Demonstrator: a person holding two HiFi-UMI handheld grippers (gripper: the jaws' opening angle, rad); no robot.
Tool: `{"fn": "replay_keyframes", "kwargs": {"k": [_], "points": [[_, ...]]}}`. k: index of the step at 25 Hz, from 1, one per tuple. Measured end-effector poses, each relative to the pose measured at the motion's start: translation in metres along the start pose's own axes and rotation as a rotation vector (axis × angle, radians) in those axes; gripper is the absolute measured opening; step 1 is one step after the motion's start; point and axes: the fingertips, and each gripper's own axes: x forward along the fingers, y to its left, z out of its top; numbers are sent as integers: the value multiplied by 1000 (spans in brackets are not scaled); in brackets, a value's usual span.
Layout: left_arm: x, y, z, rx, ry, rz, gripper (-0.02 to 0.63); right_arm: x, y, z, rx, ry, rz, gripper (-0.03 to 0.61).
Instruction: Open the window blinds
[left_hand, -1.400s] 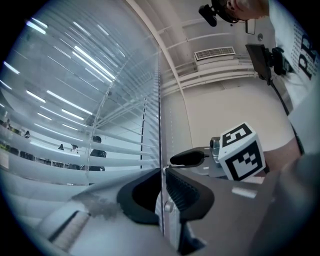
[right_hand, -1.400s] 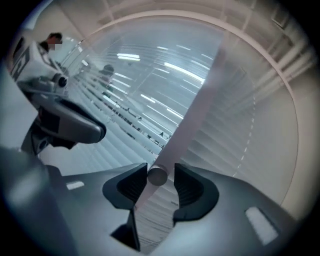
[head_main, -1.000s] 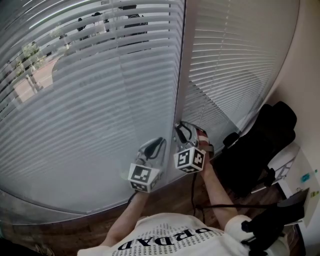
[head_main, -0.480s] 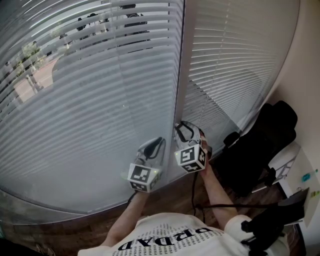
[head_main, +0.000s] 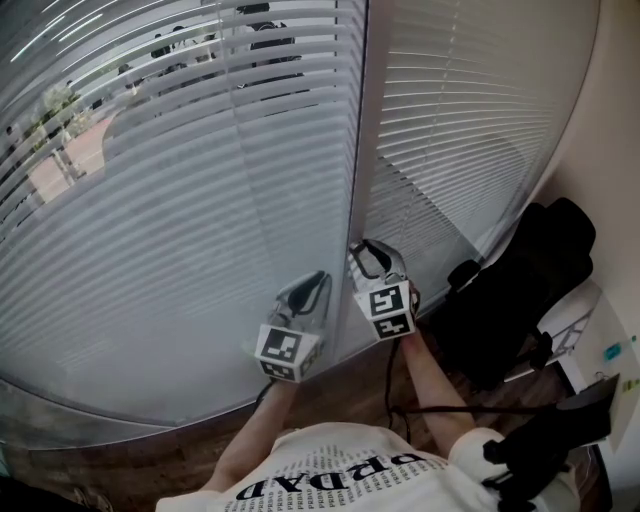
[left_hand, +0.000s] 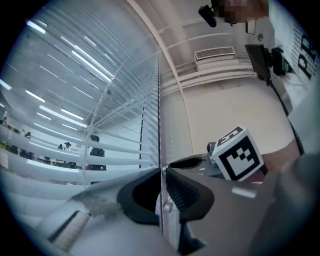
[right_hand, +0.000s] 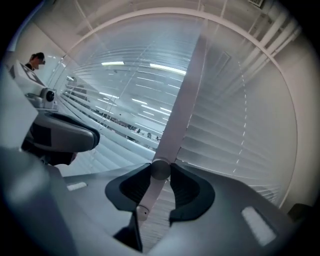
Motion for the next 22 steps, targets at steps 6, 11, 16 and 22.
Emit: {"fn": "replay_keyframes", "kwargs": {"k": [6,11,16,22], "points": [[1,-1,-3,5,-2,0,21,2,-3,-4,116,-24,22,133],[-1,-1,0,3,4,2,21,2,-5,-4,225,-30,43,133],[-3,-2,6,6,5,0,21,-1,-6,2,157,-46,27,135],[-2,1,6,0,9,5,21,-6,-1,10,-235,2,-15,170]]}}
